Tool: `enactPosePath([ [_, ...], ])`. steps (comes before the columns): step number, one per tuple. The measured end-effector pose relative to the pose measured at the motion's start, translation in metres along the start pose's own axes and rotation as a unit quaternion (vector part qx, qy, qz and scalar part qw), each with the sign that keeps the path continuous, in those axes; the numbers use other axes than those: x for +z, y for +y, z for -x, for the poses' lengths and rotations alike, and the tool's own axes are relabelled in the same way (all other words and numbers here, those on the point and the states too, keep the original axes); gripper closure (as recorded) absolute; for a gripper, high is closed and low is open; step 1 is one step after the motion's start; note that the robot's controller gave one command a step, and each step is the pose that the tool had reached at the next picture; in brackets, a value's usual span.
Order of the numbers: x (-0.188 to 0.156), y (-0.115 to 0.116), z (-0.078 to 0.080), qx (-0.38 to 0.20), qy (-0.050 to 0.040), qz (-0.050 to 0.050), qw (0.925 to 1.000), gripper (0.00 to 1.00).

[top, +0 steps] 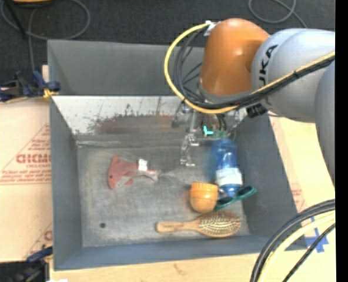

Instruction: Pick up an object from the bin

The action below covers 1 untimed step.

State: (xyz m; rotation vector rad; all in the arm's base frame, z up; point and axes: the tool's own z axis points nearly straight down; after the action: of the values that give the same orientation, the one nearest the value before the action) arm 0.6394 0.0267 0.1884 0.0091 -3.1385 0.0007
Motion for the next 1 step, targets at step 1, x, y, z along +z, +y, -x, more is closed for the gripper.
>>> enactPosePath([
  [1,-0.0046,0.0001,0.0017,0.0,-0.004,0.0,1.0,0.0],
])
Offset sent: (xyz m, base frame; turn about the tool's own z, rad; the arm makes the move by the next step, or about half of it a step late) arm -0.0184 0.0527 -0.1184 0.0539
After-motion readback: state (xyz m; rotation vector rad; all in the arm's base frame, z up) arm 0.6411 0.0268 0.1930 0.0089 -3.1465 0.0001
